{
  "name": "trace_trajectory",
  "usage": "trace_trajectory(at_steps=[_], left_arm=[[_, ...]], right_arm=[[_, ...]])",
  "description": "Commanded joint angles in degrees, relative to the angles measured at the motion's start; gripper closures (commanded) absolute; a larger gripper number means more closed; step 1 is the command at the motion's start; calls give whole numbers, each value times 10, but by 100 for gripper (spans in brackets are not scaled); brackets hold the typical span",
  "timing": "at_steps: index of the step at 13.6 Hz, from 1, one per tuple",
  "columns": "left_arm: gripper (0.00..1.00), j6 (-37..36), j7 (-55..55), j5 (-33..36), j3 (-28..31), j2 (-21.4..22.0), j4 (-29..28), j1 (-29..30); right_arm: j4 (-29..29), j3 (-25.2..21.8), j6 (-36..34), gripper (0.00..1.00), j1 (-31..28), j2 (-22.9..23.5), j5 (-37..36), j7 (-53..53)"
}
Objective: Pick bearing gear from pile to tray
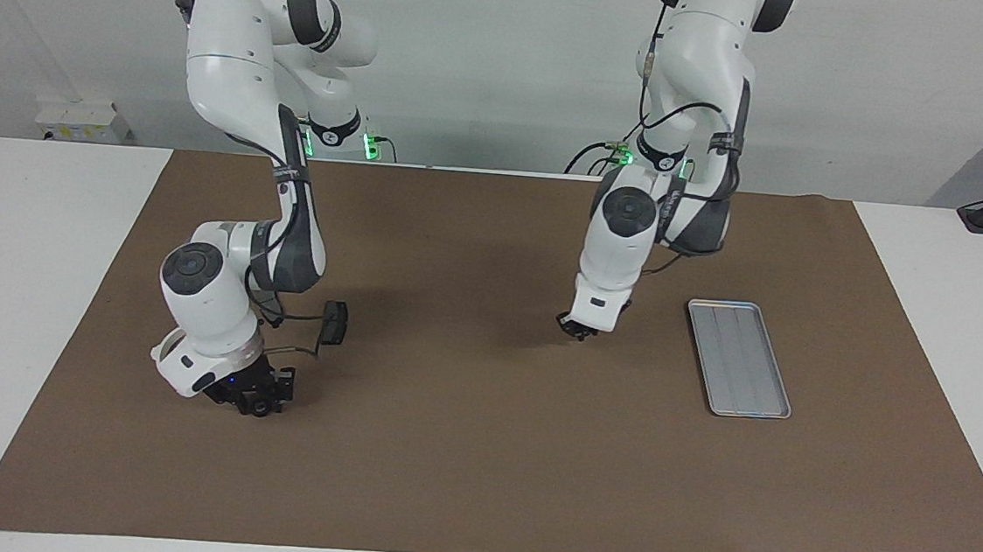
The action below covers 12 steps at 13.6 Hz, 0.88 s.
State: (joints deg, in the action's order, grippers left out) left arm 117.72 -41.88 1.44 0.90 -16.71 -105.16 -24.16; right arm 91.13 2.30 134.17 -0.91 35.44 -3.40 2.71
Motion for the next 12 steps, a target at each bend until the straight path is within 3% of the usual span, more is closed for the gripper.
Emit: trace_trajectory(at_steps=[1,4,7,10,12], left_arm=[[90,-46,137,10,-5,57,-38,76],[90,-34,324,10,-5,71,-72,177],[90,46,409,9,-5,91,-138,228],[90,101,428,5,-6,107,-194,250],[90,126,427,-18,-6,109,-210,250]], right_arm=[[4,3,5,74,-10,6,-5,-9],[4,3,4,100,-11,6,-5,-8],[-13,2,-28,100,-7,-5,-10,-5],[-93,2,-202,100,35,-43,-18,-10],[-111,5,-295,100,64,-84,-12,-51]])
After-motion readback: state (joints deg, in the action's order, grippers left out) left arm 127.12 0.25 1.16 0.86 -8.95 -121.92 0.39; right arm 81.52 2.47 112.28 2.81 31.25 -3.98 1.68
